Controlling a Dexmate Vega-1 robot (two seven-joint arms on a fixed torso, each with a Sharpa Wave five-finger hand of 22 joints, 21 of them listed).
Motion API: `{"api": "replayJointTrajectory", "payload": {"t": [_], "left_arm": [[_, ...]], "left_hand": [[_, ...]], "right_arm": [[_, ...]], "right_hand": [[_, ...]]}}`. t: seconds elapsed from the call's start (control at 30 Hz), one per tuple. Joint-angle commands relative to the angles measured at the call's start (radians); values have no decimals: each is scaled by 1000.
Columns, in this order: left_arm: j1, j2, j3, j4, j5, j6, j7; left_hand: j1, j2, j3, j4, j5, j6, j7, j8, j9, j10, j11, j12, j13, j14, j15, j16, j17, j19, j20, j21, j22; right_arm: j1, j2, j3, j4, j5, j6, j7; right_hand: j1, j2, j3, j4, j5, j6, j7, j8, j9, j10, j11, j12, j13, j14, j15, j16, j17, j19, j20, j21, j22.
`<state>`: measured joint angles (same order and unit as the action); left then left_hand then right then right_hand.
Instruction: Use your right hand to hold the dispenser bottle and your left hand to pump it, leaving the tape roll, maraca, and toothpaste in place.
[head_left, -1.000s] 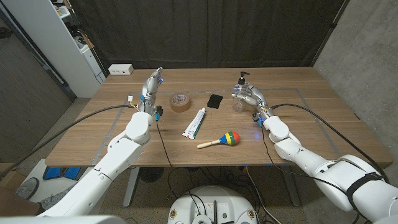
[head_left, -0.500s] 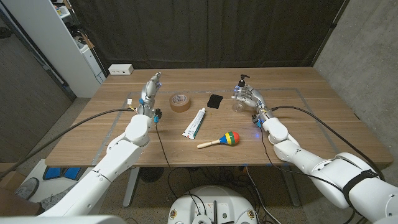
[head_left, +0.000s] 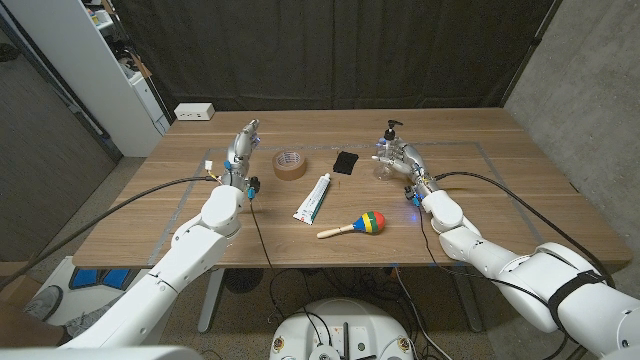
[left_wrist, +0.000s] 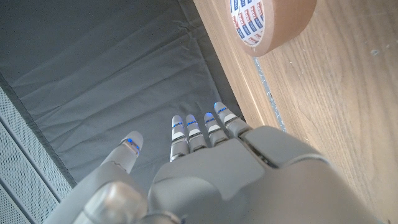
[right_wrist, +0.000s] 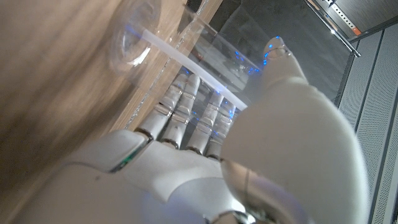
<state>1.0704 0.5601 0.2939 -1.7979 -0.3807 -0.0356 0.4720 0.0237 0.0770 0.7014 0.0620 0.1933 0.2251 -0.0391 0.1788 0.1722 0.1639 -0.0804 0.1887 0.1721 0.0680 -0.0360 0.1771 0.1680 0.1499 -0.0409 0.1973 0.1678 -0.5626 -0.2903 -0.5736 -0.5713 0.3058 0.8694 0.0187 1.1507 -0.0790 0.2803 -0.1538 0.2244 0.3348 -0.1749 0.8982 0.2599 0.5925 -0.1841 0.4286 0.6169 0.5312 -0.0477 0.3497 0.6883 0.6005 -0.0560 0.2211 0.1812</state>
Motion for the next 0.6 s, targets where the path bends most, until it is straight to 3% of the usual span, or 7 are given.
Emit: {"api": "replayJointTrajectory", "payload": {"t": [0.03, 0.47, 0.6], "left_arm": [[-8, 5, 7, 11, -10, 5, -3], [-2, 9, 2, 12, -18, 5, 5], [0, 13, 1, 8, -15, 14, 12]], "left_hand": [[-6, 58, 2, 8, 5, 10, -2, 3, 0, 12, 0, 3, 2, 11, -60, 2, 2, 11, -90, -1, 3], [-7, 62, 3, 13, 6, 18, 2, 5, 1, 14, 1, 3, 2, 16, -58, 3, 3, 13, -89, -1, 3], [-7, 63, 3, 15, 6, 27, 5, 8, 1, 16, 2, 4, 2, 19, -56, 3, 3, 14, -88, -1, 3]], "right_arm": [[-15, -21, -4, -36, -3, -11, 8], [-17, -30, -7, -50, -2, -18, 34], [-22, -34, -7, -67, -7, -32, 23]], "right_hand": [[70, 79, -10, 4, -7, -17, 3, -7, -2, -21, 7, -10, 4, -27, -169, -13, 1, -17, -93, -7, 2], [19, 50, -43, 14, -26, -81, 10, -38, -17, -91, 22, -59, -12, -115, -157, -61, -16, -72, -70, -24, -2], [3, 46, -50, 16, -31, -122, 13, -58, -24, -120, 26, -81, -20, -146, -153, -78, -22, -96, -61, -31, -4]]}}
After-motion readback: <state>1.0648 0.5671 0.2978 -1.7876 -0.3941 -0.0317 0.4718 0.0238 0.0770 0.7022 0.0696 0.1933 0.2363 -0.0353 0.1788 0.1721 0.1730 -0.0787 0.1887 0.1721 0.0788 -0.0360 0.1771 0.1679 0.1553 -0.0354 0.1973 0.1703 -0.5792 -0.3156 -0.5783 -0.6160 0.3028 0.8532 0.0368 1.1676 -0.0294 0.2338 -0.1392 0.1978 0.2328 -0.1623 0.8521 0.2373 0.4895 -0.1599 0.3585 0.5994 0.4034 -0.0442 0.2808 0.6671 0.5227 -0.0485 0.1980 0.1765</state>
